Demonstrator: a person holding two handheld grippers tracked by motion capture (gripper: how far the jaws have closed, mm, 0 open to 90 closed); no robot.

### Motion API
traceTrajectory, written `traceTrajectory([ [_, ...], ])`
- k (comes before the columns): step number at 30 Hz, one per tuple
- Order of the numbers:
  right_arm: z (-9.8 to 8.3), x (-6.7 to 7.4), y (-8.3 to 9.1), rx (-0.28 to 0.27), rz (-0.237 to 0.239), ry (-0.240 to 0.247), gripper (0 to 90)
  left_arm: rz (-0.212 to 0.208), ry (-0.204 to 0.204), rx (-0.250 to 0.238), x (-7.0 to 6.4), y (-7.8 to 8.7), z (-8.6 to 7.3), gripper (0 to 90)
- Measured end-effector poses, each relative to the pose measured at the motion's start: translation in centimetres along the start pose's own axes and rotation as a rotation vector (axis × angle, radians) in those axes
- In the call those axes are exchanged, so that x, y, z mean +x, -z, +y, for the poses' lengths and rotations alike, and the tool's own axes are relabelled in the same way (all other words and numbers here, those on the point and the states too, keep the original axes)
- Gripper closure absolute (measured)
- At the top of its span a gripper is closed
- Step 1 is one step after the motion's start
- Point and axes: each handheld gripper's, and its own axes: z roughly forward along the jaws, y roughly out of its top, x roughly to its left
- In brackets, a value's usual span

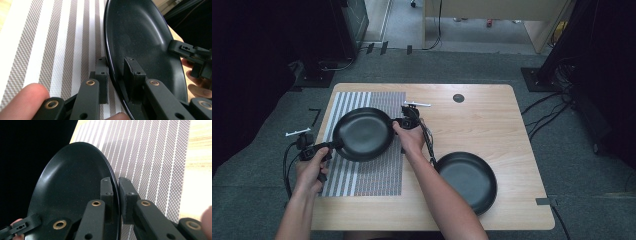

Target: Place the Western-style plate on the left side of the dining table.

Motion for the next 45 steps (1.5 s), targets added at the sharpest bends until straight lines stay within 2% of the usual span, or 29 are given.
traceTrajectory([
  [7, 0.3, -0.5, -1.5, -0.002, -0.013, -0.036, 83.2, 0.048, 0.021, -0.002, 0.5, -1.4, 1.1, 75.0],
  [19, 0.0, -1.5, -2.8, 0.011, -0.04, -0.066, 83.2, 0.071, 0.038, 0.028, 1.4, -2.9, 1.3, 74.4],
  [24, 0.0, -1.6, -2.8, 0.009, -0.053, -0.06, 83.3, 0.069, 0.041, 0.037, 1.6, -3.2, 1.2, 74.2],
  [29, -0.2, -1.7, -3.2, 0.018, -0.055, -0.051, 83.3, 0.094, 0.035, 0.037, 1.7, -3.3, 1.2, 73.3],
  [35, -0.5, -1.7, -3.5, 0.033, -0.053, -0.043, 83.2, 0.103, 0.024, 0.047, 2.0, -3.3, 1.1, 72.4],
  [38, -0.4, -1.7, -3.5, 0.029, -0.054, -0.032, 82.9, 0.11, -0.015, 0.058, 1.8, -3.3, 1.1, 71.4],
  [39, -0.4, -1.7, -3.5, 0.03, -0.052, -0.034, 80.3, 0.108, -0.031, 0.062, 1.6, -3.3, 1.1, 65.4],
  [40, -0.4, -1.7, -3.5, 0.03, -0.052, -0.034, 80.3, 0.103, -0.046, 0.068, 1.5, -3.2, 1.2, 65.4],
  [41, -0.4, -1.5, -3.5, 0.013, -0.044, -0.034, 67.6, 0.102, -0.056, 0.073, 1.4, -3.2, 1.2, 54.8],
  [42, -0.4, -1.5, -3.5, 0.013, -0.044, -0.034, 67.6, 0.107, -0.068, 0.079, 1.2, -3.2, 1.2, 54.8],
  [43, -0.4, -1.2, -3.2, -0.006, -0.072, 0.006, 60.3, 0.173, -0.131, 0.07, 0.6, -2.9, 1.2, 46.8],
  [44, -0.4, -1.2, -3.2, -0.006, -0.072, 0.006, 60.3, 0.173, -0.131, 0.07, 0.6, -2.9, 1.2, 45.1],
  [45, -0.3, -0.8, -2.8, -0.03, -0.068, 0.023, 52.9, 0.192, -0.15, 0.07, 0.2, -2.4, 1.4, 41.5],
])
